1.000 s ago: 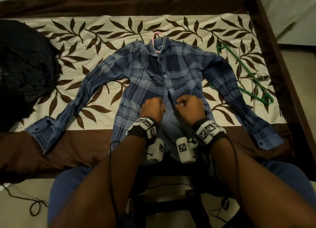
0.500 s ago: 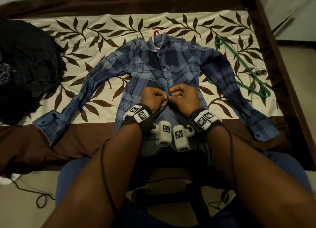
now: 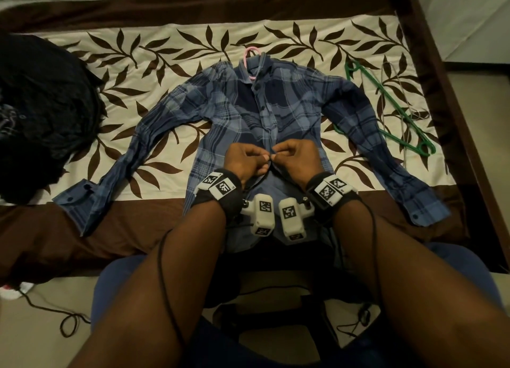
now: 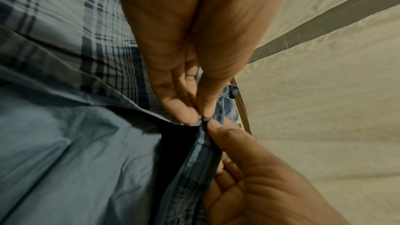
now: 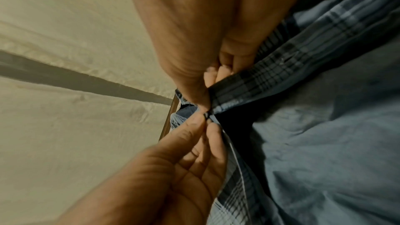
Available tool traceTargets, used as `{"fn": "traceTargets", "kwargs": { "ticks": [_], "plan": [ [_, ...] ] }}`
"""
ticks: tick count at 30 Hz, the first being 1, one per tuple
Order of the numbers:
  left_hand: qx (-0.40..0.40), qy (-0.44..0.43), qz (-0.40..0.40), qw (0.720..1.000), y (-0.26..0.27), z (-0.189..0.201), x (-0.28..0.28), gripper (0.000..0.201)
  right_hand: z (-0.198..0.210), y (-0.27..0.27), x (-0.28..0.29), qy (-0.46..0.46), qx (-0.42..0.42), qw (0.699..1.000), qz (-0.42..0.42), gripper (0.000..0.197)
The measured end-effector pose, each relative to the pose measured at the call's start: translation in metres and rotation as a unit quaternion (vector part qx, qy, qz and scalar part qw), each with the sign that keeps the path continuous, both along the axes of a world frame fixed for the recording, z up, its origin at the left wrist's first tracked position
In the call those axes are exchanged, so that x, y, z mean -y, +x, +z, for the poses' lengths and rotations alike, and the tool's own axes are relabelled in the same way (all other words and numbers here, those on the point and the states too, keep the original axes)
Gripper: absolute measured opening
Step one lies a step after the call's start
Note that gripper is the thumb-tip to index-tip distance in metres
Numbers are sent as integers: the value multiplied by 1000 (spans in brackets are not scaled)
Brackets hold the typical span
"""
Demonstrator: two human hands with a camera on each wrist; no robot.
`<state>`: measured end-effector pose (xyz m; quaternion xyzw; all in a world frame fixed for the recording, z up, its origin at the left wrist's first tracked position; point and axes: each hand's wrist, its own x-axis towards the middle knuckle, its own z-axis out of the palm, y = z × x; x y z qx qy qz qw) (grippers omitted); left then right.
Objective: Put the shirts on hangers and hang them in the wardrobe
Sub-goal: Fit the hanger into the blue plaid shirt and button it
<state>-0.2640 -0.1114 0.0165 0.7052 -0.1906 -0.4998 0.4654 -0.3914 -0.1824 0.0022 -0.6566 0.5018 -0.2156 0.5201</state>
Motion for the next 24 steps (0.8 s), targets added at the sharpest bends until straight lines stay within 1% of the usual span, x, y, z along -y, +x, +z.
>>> {"fn": "traceTargets", "kwargs": {
  "ticks": [3,5,7,12,16,24],
  "plan": [
    [-6,-1,7,1000,-1,0,0,15,-1,-2,-2,46,20,999,-11,19],
    [-5,-2,6,1000,-2,1,0,15,-1,-4,-4,59,34,998,-17,19],
    [-1,-3,1,1000,-2,3,0,14,0,-5,-6,56,32,998,-22,19],
    [16,-3,-15,1000,-2,5,1,15,3,-4,-13,16,24,999,-35,22],
    [30,-1,-26,999,0,3,0,15,2,-3,-15,17,34,997,-60,21],
    [15,4,-28,999,2,4,-1,13,5,-3,-15,11,32,998,-47,22]
  ]
}}
